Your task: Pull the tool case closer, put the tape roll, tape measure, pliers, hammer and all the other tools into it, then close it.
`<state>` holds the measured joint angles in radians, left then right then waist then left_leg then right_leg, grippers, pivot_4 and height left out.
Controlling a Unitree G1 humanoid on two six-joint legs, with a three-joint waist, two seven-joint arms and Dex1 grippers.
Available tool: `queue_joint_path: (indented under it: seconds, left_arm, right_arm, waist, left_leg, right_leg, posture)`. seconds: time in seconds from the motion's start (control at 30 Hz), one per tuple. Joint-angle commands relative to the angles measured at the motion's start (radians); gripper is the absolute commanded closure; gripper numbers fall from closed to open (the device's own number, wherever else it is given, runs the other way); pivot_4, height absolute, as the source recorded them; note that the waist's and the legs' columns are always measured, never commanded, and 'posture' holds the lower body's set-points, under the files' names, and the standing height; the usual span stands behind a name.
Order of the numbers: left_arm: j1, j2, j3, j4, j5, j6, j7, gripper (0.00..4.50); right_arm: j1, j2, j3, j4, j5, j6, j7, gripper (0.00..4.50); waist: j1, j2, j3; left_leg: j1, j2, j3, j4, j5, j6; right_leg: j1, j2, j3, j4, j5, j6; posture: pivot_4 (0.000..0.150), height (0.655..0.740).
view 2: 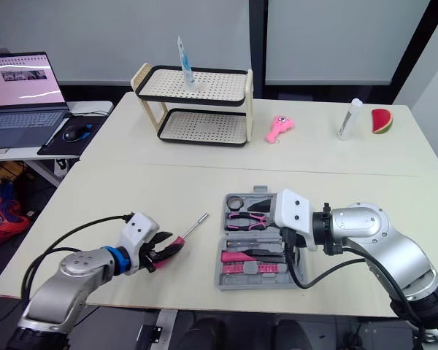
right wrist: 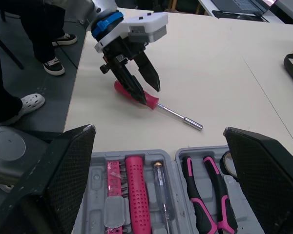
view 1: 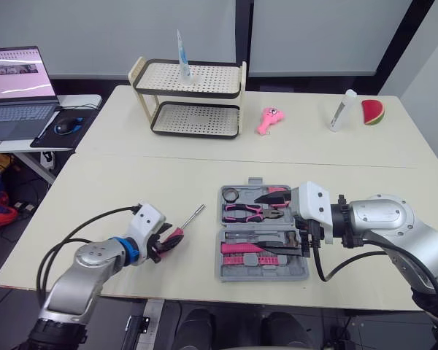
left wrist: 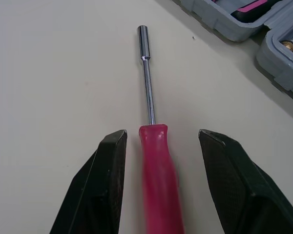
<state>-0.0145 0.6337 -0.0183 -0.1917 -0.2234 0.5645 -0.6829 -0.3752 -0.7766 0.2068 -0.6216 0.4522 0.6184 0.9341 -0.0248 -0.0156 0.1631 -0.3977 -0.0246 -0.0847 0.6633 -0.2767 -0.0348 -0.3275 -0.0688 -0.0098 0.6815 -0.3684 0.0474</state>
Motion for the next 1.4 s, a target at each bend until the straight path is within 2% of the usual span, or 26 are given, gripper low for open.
queue_joint_path:
  seconds: [0.03,0.27,0.37,0.5,0.7,0.87,1.0,1.07,1.2,1.4]
  left_arm:
    - [-0.012,-0.004,-0.024,0.026,0.044,-0.023,0.026,2.09]
    - [-0.047,-0.031,-0.036,0.112,0.071,-0.065,0.041,2.09]
    - [-0.046,-0.037,-0.033,0.120,0.063,-0.073,0.029,2.60]
    - [-0.035,-0.030,-0.031,0.107,0.055,-0.065,0.016,3.75]
    - [-0.020,-0.011,-0.013,0.088,0.041,-0.058,-0.008,3.78]
    - [-0.074,0.113,0.023,-0.035,-0.093,-0.006,-0.219,3.78]
    - [-0.141,0.223,-0.025,-0.067,-0.123,-0.022,-0.378,3.78]
    - [-0.160,0.246,-0.056,-0.098,-0.130,-0.031,-0.432,3.78]
    - [-0.195,0.227,-0.128,-0.182,-0.150,-0.016,-0.478,3.78]
    - [-0.252,0.109,-0.291,-0.226,-0.105,0.027,-0.430,3.78]
  right_arm:
    - [-0.018,-0.005,-0.029,-0.032,0.002,-0.008,-0.005,0.00]
    - [-0.012,-0.006,-0.031,-0.043,0.004,-0.002,-0.011,0.00]
    - [-0.008,-0.007,-0.032,-0.046,0.004,-0.002,-0.013,0.00]
    - [-0.006,-0.008,-0.032,-0.047,0.004,-0.003,-0.015,0.00]
    - [-0.007,-0.006,-0.029,-0.041,0.004,-0.006,-0.014,0.00]
    - [-0.007,-0.017,-0.029,-0.021,-0.001,-0.020,0.004,0.00]
    - [0.002,-0.041,-0.034,-0.005,-0.004,-0.035,0.034,0.00]
    - [0.013,-0.060,-0.043,-0.003,0.003,-0.037,0.052,0.00]
    - [0.037,-0.095,-0.071,-0.008,0.014,-0.039,0.072,0.00]
    - [0.101,-0.156,-0.110,-0.029,0.016,-0.031,0.096,0.00]
  waist:
    - [-0.001,0.000,0.000]
    - [0.002,0.000,0.000]
    - [0.001,0.000,0.000]
    - [0.001,0.000,0.000]
    - [0.000,0.000,0.000]
    - [0.002,0.000,0.000]
    - [0.002,0.000,0.000]
    - [0.000,0.000,0.000]
    - [0.000,0.000,0.001]
    - [0.001,0.000,0.001]
  left_leg:
    - [0.000,0.000,0.000,0.000,0.000,0.000]
    - [0.000,0.000,0.000,0.000,0.000,0.000]
    - [0.000,0.000,0.000,0.000,0.000,0.000]
    - [0.000,0.000,0.000,0.000,0.000,0.000]
    - [0.000,0.000,0.000,0.000,0.000,-0.001]
    - [-0.001,0.000,-0.001,0.000,0.000,-0.001]
    - [0.000,0.000,0.000,0.000,0.000,-0.001]
    - [0.000,0.000,0.000,0.000,0.000,-0.001]
    - [-0.001,0.000,0.001,-0.001,0.000,0.000]
    - [-0.001,0.000,0.001,0.001,-0.002,0.003]
  right_leg:
    - [0.000,0.000,0.000,0.000,0.000,0.000]
    - [0.000,0.000,0.000,0.000,0.000,0.000]
    - [0.000,0.000,0.000,0.000,0.000,0.000]
    - [0.000,0.000,0.000,0.000,0.000,0.000]
    - [0.000,0.000,0.000,0.000,0.000,0.000]
    - [-0.001,0.000,-0.001,0.000,0.000,0.000]
    - [0.000,0.000,0.000,0.000,0.000,0.000]
    - [0.000,0.000,0.000,-0.001,0.000,0.000]
    - [0.000,0.000,0.000,-0.001,0.000,0.000]
    - [0.001,0.004,0.000,-0.001,0.000,0.000]
  posture:
    - [0.150,0.7400]
    - [0.150,0.7400]
    - [0.150,0.7400]
    - [0.150,0.7400]
    - [0.150,0.7400]
    - [0.150,0.7400]
    - [0.150,0.7400]
    - [0.150,0.7400]
    - [0.150,0.7400]
    - [0.150,0.7400]
